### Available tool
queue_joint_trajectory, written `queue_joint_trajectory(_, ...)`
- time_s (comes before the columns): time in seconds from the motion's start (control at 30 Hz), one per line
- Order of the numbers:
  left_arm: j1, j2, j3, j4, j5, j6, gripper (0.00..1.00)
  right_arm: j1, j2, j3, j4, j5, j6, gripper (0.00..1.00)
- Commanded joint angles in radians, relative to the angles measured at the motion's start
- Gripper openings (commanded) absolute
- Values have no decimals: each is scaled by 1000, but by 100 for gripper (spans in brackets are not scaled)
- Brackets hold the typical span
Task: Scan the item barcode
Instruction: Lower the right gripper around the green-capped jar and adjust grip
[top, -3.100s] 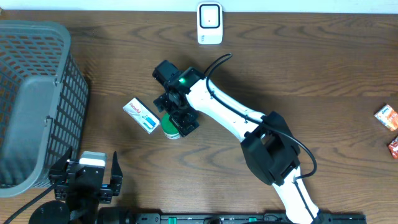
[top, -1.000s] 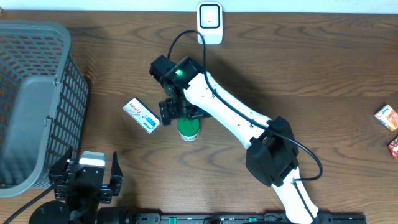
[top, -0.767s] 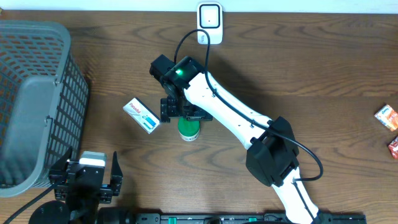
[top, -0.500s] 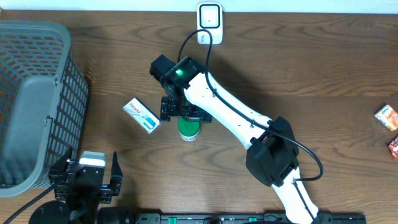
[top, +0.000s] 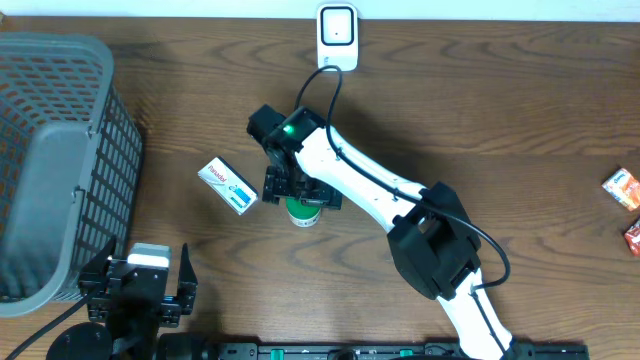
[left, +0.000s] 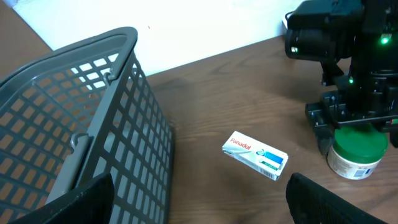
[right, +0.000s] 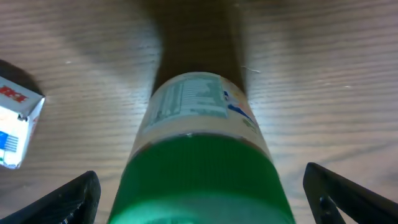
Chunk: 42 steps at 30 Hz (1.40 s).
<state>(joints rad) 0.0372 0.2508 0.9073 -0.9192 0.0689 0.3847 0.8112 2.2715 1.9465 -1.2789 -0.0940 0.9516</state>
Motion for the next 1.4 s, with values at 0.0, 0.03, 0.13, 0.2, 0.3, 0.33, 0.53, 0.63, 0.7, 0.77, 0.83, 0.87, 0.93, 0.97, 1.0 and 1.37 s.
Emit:
queue_joint_trajectory(0.0,-3,2,0,-1,-2,-13,86,-7,-8,-32,21,-20,26,99)
queue_joint_trajectory(0.03,-3,2,0,-1,-2,-13,86,-7,-8,-39,25,-20,37,99)
queue_joint_trajectory(0.13,-3,2,0,-1,-2,-13,87,-7,-8,-56,38,-20,48,98)
queue_joint_trajectory(0.2,-3,2,0,-1,-2,-13,86,-7,-8,-73,61,-20,48,98)
queue_joint_trajectory(0.3,-3,2,0,-1,-2,-13,87,-6,-8,-96,79,-24,84,94)
queue_joint_trajectory(0.33,-3,2,0,-1,-2,-13,86,-5,-8,-100,79,-23,102,93)
queue_joint_trajectory(0.53,-3,2,0,-1,-2,-13,86,-5,-8,-102,79,-8,234,86)
queue_joint_trajectory(0.63,-3,2,0,-1,-2,-13,87,-4,-8,-102,81,8,299,87)
queue_joint_trajectory(0.7,-3,2,0,-1,-2,-13,87,-4,-8,-102,83,23,312,87)
queue_joint_trajectory(0.77,-3,2,0,-1,-2,-13,86,-4,-8,-102,83,26,313,87)
queue_joint_trajectory(0.83,-3,2,0,-1,-2,-13,86,-4,-8,-103,84,27,312,88)
queue_joint_trajectory(0.87,-3,2,0,-1,-2,-13,86,-4,-8,-104,85,31,312,90)
queue_joint_trajectory(0.93,-3,2,0,-1,-2,-13,86,-2,-8,-105,91,48,307,92)
queue_joint_trajectory(0.97,-3,2,0,-1,-2,-13,86,0,-8,-105,91,57,307,93)
queue_joint_trajectory(1.0,-3,2,0,-1,-2,-13,86,2,-8,-106,92,64,297,93)
queue_joint_trajectory(1.37,-3,2,0,-1,-2,-13,86,35,-7,-111,113,67,248,94)
